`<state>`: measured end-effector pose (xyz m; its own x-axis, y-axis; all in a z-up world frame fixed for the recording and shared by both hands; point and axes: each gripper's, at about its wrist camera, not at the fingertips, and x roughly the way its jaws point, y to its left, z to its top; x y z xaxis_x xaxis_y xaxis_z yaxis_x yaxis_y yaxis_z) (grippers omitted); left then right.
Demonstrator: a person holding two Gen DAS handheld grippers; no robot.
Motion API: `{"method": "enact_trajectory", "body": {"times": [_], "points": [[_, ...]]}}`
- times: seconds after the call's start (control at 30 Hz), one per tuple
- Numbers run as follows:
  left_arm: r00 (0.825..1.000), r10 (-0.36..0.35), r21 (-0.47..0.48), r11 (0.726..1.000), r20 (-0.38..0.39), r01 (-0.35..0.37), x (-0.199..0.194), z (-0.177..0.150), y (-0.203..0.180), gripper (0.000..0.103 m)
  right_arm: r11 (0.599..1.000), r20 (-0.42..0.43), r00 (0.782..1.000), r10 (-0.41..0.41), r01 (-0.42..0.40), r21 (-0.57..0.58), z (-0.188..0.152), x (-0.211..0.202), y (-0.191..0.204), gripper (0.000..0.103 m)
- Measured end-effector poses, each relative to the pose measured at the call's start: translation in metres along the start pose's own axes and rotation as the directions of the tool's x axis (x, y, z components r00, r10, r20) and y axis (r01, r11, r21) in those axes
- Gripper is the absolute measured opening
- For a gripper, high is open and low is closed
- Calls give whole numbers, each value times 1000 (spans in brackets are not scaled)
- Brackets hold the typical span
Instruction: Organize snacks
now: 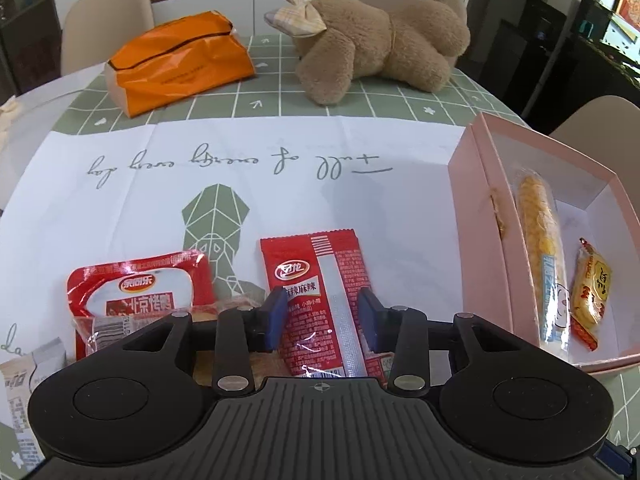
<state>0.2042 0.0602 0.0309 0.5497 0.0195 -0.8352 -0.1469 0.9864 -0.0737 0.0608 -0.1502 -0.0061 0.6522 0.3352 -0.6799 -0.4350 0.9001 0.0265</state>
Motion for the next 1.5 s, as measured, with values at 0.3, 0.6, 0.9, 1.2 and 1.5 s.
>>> {"method": "enact_trajectory", "body": {"times": [0.3, 0.6, 0.9, 1.2, 1.5], "points": [[978, -201, 66, 977, -57, 205, -4, -8, -6, 46, 1000, -3, 1000, 6, -6, -3, 0, 1, 0, 100], [993, -116, 161, 980, -33, 120, -18, -35, -9, 67, 1000, -4, 1000, 5, -5, -3, 0, 1, 1, 100], [976, -216, 46, 975, -39, 218, -18, -29, -9, 59, 1000, -7, 1000, 10, -11, -7, -1, 2, 1, 102], [991, -126, 246, 961, -32, 130, -6, -32, -41, 64, 1000, -11, 1000, 16, -16, -11, -1, 2, 1, 103], [976, -209, 31, 977, -65, 211, -43, -71, 24, 42, 999, -79, 996, 46, -48, -24, 7, -5, -1, 91]]}}
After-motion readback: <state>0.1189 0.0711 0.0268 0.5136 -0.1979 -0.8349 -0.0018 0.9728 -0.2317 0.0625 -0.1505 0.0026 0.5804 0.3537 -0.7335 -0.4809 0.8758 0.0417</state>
